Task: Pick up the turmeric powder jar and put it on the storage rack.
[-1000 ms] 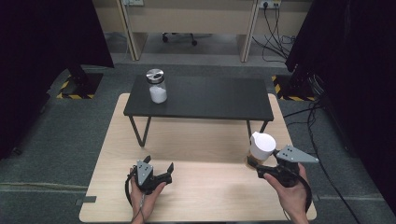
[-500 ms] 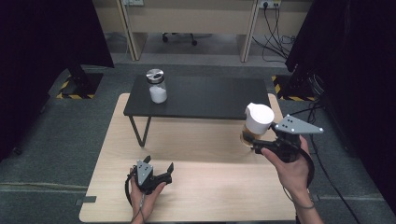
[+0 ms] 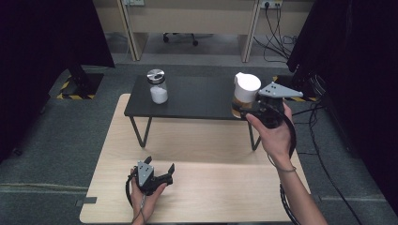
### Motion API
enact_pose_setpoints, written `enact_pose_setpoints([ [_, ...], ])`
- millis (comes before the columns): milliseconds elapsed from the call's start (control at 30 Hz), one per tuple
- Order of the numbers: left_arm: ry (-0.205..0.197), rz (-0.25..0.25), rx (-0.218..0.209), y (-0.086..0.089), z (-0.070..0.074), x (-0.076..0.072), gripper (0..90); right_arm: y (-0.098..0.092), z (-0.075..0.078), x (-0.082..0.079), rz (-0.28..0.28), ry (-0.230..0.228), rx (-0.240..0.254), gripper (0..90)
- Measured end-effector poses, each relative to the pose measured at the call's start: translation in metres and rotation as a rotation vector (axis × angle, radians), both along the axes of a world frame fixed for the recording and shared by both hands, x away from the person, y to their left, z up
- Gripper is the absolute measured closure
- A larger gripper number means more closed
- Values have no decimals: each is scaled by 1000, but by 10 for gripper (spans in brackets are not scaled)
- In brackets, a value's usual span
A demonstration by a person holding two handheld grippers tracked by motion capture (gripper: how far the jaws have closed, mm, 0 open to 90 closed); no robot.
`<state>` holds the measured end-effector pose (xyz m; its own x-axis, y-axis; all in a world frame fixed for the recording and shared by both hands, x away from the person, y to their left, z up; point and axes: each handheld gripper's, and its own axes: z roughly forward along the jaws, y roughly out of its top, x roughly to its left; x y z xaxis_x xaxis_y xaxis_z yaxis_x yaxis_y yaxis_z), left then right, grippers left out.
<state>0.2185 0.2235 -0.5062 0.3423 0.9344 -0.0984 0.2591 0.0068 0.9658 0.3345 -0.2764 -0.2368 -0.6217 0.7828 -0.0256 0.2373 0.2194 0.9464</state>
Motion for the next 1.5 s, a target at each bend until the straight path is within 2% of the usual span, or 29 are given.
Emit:
enact_pose_setpoints([
  [33,0,-2,0,0,0,0,21,4,-1,13,-18,21,13,306],
  [67,0,-2,0,0,0,0,20,4,-1,13,-18,21,13,306],
  [100,0,-3,-2,1,0,0,20,10,-3,25,-38,36,9,306],
  [167,1,-3,-3,1,0,0,20,17,-5,35,-56,50,-3,306],
  [200,1,-3,-3,1,0,0,21,17,-5,35,-56,50,-3,306],
  [267,3,-3,-4,1,0,1,21,24,-8,46,-76,76,-7,306],
  [367,3,-4,-3,1,0,1,20,30,-12,52,-89,81,-21,306],
  [667,1,-6,-6,1,0,1,21,44,-21,54,-95,43,-83,306],
  [867,1,-6,-4,1,0,1,20,42,-28,50,-103,28,-59,305],
  [1000,-1,-7,0,0,0,1,20,38,-39,47,-106,5,-22,305],
  [1033,0,-8,-2,0,0,1,21,36,-46,46,-114,-5,14,304],
  [1067,0,-8,-1,0,0,1,21,35,-48,46,-114,-5,28,304],
  [1500,2,-9,-5,0,0,1,21,35,-48,46,-115,-3,29,304],
])
